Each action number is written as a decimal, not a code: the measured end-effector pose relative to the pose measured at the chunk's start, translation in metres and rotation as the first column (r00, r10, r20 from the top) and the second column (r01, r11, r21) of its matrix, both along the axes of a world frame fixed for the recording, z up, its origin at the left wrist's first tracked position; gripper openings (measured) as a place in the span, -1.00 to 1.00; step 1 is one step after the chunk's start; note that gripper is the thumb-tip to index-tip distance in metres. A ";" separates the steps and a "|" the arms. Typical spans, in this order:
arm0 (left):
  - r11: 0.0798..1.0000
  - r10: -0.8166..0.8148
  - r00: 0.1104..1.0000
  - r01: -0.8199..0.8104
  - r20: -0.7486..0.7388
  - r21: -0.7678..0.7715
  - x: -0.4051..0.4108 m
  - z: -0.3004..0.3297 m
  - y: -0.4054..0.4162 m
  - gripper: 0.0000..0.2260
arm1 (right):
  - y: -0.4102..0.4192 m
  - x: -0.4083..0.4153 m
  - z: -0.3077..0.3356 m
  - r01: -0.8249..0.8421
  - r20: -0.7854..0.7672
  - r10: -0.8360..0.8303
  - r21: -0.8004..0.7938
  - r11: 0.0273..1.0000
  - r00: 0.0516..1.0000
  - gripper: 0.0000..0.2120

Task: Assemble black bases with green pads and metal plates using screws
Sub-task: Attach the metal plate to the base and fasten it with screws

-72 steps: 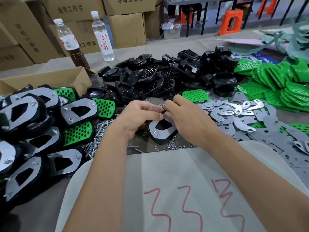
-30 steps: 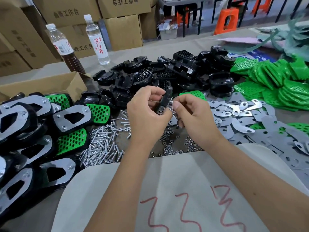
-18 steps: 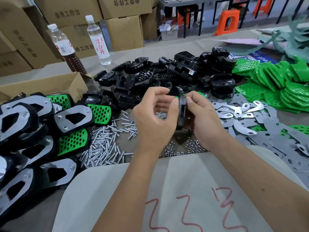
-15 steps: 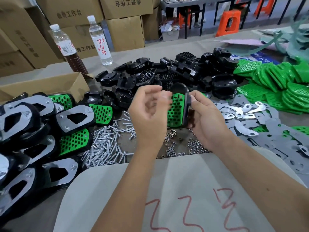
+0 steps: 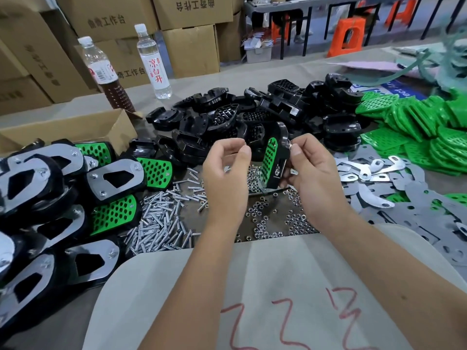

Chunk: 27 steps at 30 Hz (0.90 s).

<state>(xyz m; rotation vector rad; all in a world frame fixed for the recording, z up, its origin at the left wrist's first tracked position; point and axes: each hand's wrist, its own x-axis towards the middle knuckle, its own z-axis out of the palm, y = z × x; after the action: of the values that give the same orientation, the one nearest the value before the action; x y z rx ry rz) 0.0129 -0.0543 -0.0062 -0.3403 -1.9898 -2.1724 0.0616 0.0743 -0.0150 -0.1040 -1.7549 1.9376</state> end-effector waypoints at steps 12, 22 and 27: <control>0.898 0.009 0.941 -0.157 -0.339 -0.411 0.014 -0.009 0.017 -0.78 | -0.002 0.001 -0.002 0.116 -0.017 -0.116 0.292 0.950 0.993 -0.81; 0.926 0.121 0.960 -0.201 -0.253 -0.319 0.012 -0.005 0.013 -0.84 | -0.006 0.001 -0.002 0.307 -0.188 -0.244 0.654 0.692 0.951 -0.94; 0.920 0.078 0.960 -0.174 -0.271 -0.351 0.011 -0.003 0.013 -0.86 | 0.002 0.002 0.001 0.278 -0.181 -0.224 0.784 0.555 0.958 -0.96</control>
<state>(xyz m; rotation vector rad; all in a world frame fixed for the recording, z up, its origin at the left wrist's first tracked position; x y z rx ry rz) 0.0236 -0.0418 -0.0097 -0.4950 -2.1958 -1.5756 0.0636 0.0767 -0.0143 0.0319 -2.2585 0.7786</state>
